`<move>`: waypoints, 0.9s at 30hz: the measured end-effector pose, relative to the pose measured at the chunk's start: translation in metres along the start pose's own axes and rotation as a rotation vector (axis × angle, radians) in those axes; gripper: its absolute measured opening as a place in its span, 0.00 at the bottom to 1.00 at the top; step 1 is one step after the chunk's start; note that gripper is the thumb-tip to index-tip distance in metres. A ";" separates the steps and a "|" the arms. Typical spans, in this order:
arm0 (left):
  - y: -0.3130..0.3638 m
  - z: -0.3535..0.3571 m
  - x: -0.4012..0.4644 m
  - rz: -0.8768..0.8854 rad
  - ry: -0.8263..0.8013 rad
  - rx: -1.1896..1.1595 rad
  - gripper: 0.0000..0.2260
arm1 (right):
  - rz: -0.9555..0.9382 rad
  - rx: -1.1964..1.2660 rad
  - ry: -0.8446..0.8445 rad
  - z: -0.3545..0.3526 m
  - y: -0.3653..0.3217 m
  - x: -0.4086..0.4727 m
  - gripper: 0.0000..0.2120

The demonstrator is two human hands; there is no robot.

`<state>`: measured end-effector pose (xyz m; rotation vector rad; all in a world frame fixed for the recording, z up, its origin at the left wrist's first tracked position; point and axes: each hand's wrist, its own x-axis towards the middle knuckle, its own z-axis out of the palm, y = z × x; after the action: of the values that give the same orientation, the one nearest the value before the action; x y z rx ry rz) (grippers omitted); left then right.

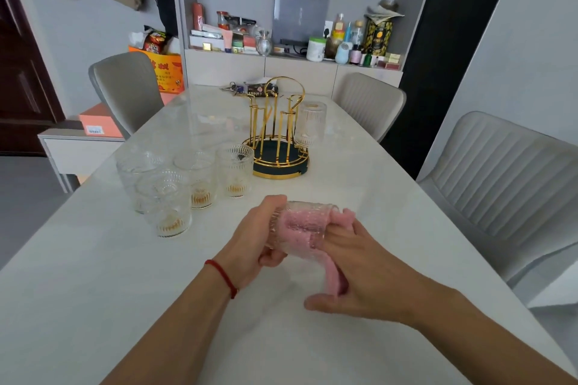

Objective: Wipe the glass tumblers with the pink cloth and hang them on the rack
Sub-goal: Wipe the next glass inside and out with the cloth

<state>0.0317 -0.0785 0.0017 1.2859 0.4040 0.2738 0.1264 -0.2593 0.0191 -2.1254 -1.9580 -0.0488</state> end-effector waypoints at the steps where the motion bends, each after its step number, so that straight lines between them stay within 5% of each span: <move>1: 0.001 0.001 -0.001 -0.012 -0.005 0.008 0.23 | -0.015 -0.059 0.010 0.000 0.000 0.003 0.35; 5: 0.004 0.001 -0.003 -0.047 0.033 0.101 0.16 | 0.013 -0.226 -0.055 -0.003 -0.008 0.012 0.14; 7: 0.005 0.001 -0.003 -0.058 0.063 0.134 0.14 | 0.077 -0.150 -0.179 -0.001 -0.008 0.014 0.18; 12: 0.004 0.003 -0.003 0.094 0.128 0.182 0.14 | 0.031 0.275 -0.135 -0.002 -0.011 0.016 0.29; 16: 0.003 0.005 -0.006 0.221 0.201 0.191 0.16 | 0.160 0.867 -0.171 -0.013 -0.023 0.016 0.36; 21: -0.002 0.005 -0.005 0.263 0.227 0.207 0.19 | 0.280 1.158 -0.153 -0.014 -0.027 0.013 0.34; 27: 0.004 0.006 -0.006 -0.071 0.167 -0.003 0.17 | 0.027 -0.085 -0.104 -0.019 -0.008 0.004 0.17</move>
<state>0.0294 -0.0854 0.0075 1.2476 0.5896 0.3230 0.1214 -0.2584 0.0398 -2.2502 -2.0180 -0.0170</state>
